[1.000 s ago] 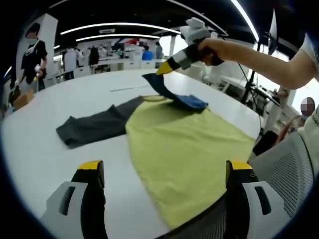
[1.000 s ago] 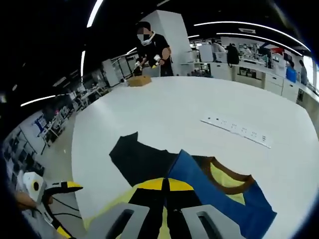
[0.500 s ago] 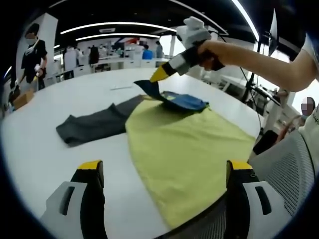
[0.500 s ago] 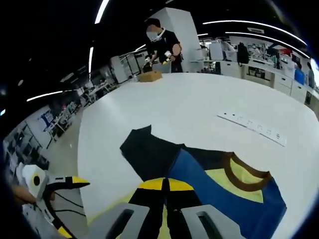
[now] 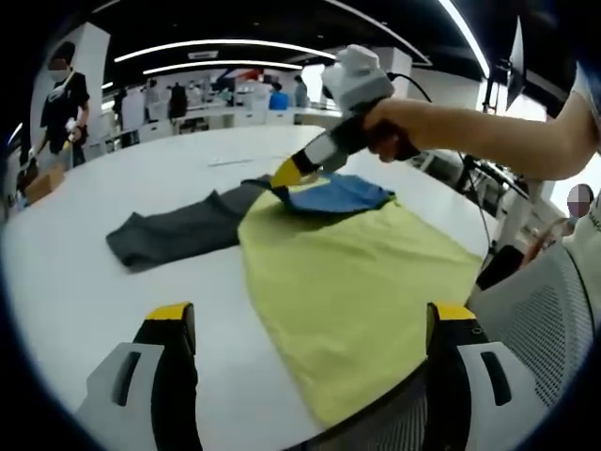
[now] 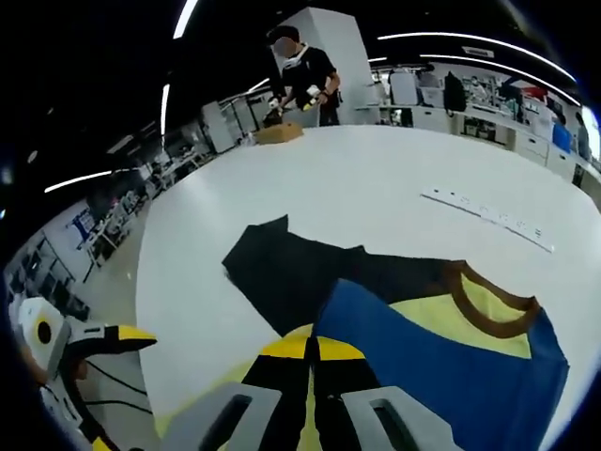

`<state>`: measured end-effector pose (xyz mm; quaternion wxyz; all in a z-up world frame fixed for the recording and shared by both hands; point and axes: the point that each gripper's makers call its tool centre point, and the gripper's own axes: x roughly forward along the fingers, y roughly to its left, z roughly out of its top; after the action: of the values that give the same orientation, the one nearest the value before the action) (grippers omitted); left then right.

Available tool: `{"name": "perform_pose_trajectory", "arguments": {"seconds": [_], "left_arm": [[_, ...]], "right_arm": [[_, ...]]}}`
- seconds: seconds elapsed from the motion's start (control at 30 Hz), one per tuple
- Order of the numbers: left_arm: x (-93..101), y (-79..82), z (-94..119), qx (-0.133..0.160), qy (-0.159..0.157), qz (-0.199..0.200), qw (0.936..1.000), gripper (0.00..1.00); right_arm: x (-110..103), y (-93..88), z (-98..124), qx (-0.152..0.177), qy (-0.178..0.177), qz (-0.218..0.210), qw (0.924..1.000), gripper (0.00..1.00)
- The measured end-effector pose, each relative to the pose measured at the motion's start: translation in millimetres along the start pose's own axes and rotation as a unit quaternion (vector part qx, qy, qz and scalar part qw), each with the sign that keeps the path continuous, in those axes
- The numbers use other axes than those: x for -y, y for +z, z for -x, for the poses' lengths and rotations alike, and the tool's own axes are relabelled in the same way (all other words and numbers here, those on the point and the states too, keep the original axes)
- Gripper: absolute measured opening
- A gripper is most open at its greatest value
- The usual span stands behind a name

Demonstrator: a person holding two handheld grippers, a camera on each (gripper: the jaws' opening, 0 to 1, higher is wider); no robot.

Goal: Fold the garment on the visible template until the final outline fits inside the template.

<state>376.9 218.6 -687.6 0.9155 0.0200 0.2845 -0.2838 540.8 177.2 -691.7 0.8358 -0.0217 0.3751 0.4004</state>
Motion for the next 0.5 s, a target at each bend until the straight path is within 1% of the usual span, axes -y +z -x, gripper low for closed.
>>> {"name": "perform_pose_trajectory", "arguments": {"seconds": [0.17,0.23,0.3,0.37,0.43,0.5], "left_arm": [[-1.2,-0.4,0.8,0.001,0.0,0.0,1.0,0.99],[-1.2,-0.6,1.5,0.001,0.001,0.0,1.0,0.99],[-1.3,-0.7,2.2,0.001,0.002,0.0,1.0,0.99],[-2.0,-0.8,3.0,0.001,0.002,0.001,1.0,0.99],[-2.3,-0.5,3.6,0.002,0.003,0.001,1.0,0.99],[-2.5,-0.5,3.9,0.002,0.004,0.002,1.0,0.99]], "right_arm": [[2.6,-6.9,-10.3,0.006,-0.01,-0.023,0.9997,0.0],[1.7,-10.0,-14.1,0.007,-0.011,-0.02,0.9997,0.0],[-2.4,-13.0,-15.8,0.006,-0.001,-0.019,0.9998,0.0],[-3.1,-15.9,-16.2,0.0,-0.001,-0.012,0.9999,0.0],[-2.6,-17.8,-15.9,-0.003,-0.001,-0.011,0.9999,0.05],[-4.5,-17.8,-15.2,-0.002,0.007,-0.017,0.9998,0.09]]}}
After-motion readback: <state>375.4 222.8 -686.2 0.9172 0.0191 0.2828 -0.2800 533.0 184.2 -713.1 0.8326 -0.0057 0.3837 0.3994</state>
